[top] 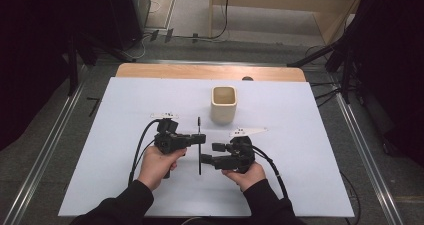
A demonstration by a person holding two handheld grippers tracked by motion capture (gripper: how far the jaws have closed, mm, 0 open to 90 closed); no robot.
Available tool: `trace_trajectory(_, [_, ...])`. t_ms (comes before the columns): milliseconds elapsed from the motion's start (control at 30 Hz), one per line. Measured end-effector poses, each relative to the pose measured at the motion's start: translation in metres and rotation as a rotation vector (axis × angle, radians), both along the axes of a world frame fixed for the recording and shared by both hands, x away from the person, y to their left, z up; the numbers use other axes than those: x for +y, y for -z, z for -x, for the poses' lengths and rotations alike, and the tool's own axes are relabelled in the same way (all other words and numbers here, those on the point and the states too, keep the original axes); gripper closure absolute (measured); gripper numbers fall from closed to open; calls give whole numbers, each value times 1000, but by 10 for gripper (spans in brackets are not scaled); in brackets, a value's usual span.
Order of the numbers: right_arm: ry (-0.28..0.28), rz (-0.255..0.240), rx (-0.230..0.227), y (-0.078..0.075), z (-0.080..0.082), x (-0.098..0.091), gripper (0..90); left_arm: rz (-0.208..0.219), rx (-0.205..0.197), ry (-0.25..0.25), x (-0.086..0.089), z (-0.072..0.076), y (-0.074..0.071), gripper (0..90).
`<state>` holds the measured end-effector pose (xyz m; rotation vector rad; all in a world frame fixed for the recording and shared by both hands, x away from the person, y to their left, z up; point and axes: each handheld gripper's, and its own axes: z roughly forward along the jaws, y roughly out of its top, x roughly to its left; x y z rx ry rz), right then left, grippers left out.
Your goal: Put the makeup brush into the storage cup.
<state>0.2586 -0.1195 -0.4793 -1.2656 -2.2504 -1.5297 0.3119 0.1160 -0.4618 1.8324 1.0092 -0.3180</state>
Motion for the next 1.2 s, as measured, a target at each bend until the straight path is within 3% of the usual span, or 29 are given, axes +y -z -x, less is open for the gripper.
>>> trace_trajectory(100, [-23,8,-39,-2,0,-4,251,-4,-5,13,0,1,0,852])
trace_trajectory(333, [-110,-55,-18,-2,-3,-10,273,9,-8,28,0,1,-1,852])
trace_trajectory(533, [-154,-74,-9,0,-4,-10,313,21,-7,54,0,1,-1,852])
trace_trajectory(767, [-157,-102,7,5,-6,-10,346,49,-5,70,-1,1,-1,852])
trace_trajectory(1200, [-110,-83,36,15,-10,-1,486,71,-3,85,-4,3,0,851])
